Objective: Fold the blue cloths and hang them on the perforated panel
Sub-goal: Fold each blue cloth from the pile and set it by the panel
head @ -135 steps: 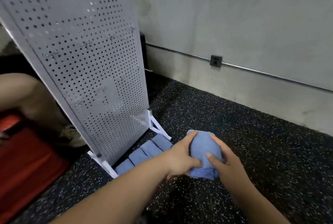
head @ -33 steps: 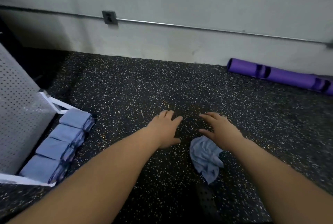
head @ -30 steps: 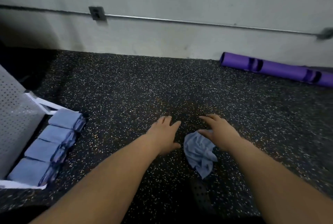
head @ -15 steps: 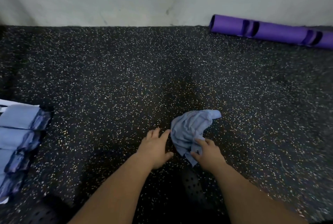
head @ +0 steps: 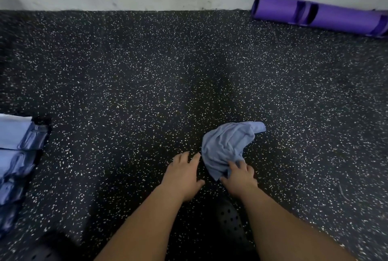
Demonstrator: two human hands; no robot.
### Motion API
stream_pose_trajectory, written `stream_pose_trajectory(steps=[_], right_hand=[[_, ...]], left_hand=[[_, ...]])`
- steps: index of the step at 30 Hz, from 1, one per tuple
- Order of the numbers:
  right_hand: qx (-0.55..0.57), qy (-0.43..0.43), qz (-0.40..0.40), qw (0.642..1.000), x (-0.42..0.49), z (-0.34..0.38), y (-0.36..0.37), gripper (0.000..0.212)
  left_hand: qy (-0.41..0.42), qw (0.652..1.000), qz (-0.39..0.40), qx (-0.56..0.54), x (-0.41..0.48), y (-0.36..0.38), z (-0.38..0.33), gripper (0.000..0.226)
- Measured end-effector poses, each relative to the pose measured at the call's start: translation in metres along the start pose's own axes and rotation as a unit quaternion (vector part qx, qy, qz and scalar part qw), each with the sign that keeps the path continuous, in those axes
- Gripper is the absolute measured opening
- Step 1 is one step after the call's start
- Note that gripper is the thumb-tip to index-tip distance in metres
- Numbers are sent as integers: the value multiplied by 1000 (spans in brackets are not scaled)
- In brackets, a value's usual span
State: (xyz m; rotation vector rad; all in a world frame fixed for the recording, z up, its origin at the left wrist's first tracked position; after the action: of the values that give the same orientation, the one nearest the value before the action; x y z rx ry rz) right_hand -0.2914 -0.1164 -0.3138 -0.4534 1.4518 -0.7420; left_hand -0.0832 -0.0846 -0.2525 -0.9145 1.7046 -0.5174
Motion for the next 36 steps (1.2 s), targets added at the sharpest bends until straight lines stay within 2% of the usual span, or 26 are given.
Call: stream_pose_trajectory(steps=[5, 9, 11, 18, 23, 28, 36], right_hand=[[-2, 10, -28, 1000, -2, -1, -7, 63], [16, -32, -130, 991, -17, 5, -39, 24], [36, -49, -183, 981, -29, 9, -62, 12], [107, -73, -244, 961, -90, 33, -155, 18], [116, -139, -291, 940, -152, 55, -215, 18], [146, -203, -332, 909, -225, 72, -254, 18], [226, -336, -349, 845, -345, 119, -293, 15]], left_hand=[[-8, 1000, -4, 0, -4, -7, 4, 94], [-7, 1000, -17, -1, -9, -19, 3, 94], [-5, 1000, -26, 5, -13, -30, 0, 95], [19, 997, -78, 4, -52, -78, -11, 96], [41, 990, -134, 8, -97, -132, -22, 94], [55, 976, -207, -34, -156, -179, -30, 89], [105, 937, -322, -87, -262, -232, -48, 77]])
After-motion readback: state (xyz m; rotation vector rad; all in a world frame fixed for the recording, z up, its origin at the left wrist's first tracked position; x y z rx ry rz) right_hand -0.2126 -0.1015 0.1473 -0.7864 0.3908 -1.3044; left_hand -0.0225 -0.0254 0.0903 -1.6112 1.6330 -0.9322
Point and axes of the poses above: each hand's wrist, its own x-axis towards the middle knuckle, its own y-axis out of the palm, z = x × y, the point moved 8 cm from there along x, towards the middle knuckle, and after that the axes turned 1 degree about x, right-handed, at the moved point
